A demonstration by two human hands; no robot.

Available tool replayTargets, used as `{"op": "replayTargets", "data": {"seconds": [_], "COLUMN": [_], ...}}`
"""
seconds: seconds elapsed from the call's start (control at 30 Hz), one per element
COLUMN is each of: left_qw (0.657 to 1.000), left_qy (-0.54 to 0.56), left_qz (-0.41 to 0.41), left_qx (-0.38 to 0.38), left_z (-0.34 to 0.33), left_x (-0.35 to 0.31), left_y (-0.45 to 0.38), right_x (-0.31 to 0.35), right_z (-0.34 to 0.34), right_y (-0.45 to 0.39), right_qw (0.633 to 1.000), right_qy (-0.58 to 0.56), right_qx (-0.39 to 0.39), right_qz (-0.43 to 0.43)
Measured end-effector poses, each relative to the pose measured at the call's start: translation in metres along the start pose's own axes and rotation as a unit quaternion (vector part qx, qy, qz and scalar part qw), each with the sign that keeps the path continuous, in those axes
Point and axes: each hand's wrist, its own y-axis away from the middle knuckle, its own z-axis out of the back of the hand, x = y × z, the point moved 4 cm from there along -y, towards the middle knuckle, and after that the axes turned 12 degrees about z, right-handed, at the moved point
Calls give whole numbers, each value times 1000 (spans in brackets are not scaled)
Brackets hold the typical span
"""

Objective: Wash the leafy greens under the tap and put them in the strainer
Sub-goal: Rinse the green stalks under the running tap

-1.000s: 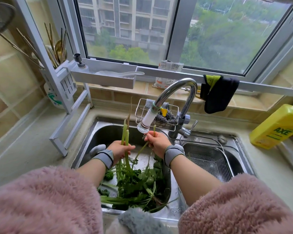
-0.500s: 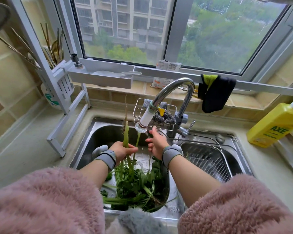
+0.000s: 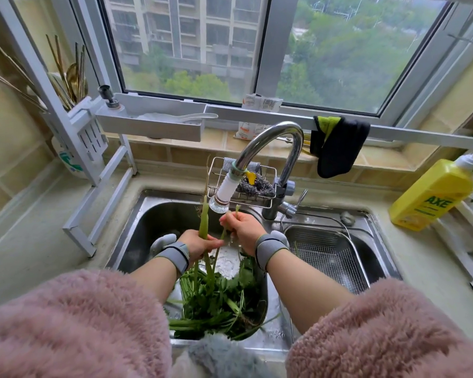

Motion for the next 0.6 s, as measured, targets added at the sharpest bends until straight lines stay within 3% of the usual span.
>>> {"op": "replayTargets", "data": {"seconds": [0.13, 0.3, 0.6], "left_qw": [1000, 999, 997], "left_qy": [9, 38, 69], "left_qz": [-4, -3, 18], "left_qx": [-13, -24, -2], "left_z": [12, 29, 30], "left_x": [4, 6, 6], "left_y": [-1, 2, 6], "right_x": [2, 3, 6], "right_z": [0, -11, -11], "right_y": [-6, -8, -7], "right_qw": [999, 999, 999], "right_qy": [-38, 35, -27], "right_qx": [-18, 29, 26], "right_qz": [-20, -27, -32]}}
